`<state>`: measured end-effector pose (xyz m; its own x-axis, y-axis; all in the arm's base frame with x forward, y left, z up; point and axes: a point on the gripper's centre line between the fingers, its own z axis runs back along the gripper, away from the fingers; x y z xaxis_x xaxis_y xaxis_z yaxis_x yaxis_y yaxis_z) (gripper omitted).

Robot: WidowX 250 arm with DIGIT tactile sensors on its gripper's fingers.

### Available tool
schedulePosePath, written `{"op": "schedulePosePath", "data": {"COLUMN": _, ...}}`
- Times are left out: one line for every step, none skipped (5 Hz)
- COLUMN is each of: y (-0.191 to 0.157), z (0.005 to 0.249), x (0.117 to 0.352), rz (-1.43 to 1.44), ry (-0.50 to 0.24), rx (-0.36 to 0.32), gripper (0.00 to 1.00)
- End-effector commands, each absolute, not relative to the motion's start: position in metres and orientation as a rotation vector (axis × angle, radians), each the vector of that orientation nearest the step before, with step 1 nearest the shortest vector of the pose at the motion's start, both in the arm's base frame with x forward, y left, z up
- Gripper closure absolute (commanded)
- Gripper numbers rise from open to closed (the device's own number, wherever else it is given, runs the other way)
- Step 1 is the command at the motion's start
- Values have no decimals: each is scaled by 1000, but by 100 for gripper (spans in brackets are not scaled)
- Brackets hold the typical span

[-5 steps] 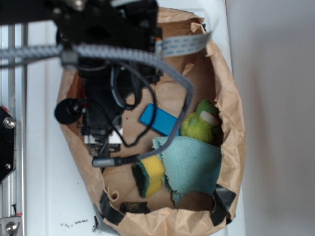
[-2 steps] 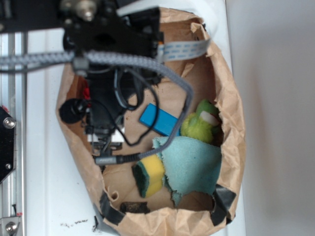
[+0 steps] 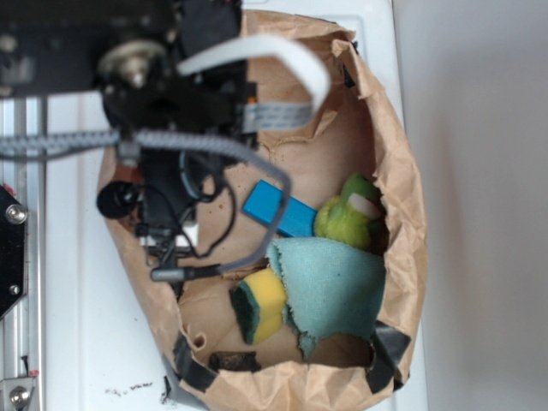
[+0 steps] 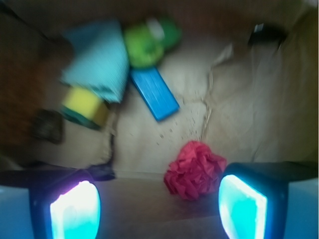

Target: Grab the red paper.

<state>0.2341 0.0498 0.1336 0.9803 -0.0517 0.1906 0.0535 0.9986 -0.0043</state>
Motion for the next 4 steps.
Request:
{"op": "schedulePosePath", "data": {"y": 66, "z": 123, "x": 253, "rz": -51, "ry": -238, "rx": 83, "gripper": 0}}
{"op": "schedulePosePath", "data": {"y": 76, "z": 117, "x": 268, "rz": -10, "ry": -216, "rx": 107, "gripper": 0}}
{"op": "schedulePosePath", "data": {"y": 86, "z": 118, "x": 279, "rz": 25, "ry": -184, "rx": 104, "gripper": 0}}
{"op": "schedulePosePath", "data": {"y": 90, "z": 132, "x": 283, "rz": 45, "ry": -169, "rx": 68, "gripper": 0}}
